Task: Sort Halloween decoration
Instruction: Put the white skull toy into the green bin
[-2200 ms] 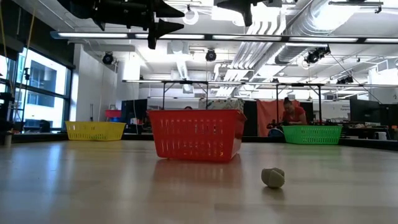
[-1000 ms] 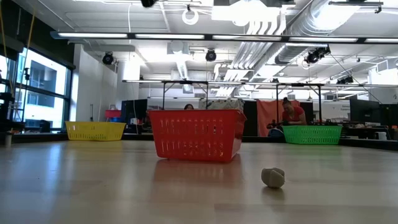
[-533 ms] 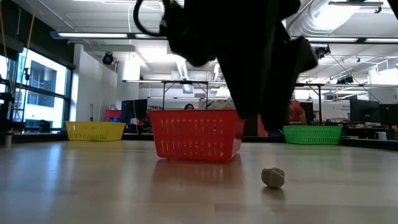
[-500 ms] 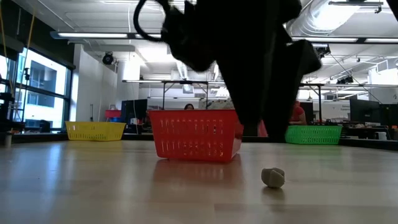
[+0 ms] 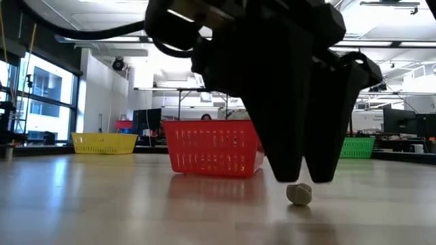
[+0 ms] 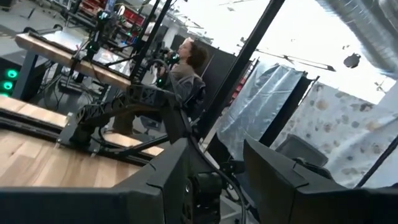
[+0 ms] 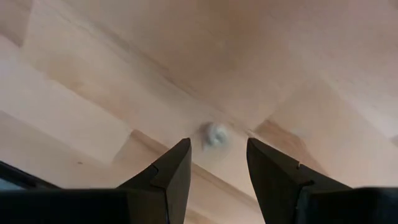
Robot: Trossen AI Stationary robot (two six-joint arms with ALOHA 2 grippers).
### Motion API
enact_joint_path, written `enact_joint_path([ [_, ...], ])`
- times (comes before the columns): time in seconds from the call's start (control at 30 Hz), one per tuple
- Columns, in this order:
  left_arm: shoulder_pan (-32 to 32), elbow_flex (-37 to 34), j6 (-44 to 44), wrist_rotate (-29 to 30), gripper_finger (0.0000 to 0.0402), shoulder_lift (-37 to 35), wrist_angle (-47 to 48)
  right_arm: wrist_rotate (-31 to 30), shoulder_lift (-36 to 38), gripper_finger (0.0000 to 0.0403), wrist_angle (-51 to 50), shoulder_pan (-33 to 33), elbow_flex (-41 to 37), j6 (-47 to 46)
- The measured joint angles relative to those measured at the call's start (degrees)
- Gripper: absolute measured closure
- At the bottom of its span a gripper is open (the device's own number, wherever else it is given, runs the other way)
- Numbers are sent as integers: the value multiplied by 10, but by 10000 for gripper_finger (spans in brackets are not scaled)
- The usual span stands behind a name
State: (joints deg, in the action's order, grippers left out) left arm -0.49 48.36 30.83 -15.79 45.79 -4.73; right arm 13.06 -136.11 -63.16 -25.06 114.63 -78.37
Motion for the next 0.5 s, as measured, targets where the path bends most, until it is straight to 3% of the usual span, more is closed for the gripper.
enact_joint_path([
  [0.5, 0, 0, 4, 2, 257, 1, 7, -32, -21, 252, 10, -3, 1, -14],
])
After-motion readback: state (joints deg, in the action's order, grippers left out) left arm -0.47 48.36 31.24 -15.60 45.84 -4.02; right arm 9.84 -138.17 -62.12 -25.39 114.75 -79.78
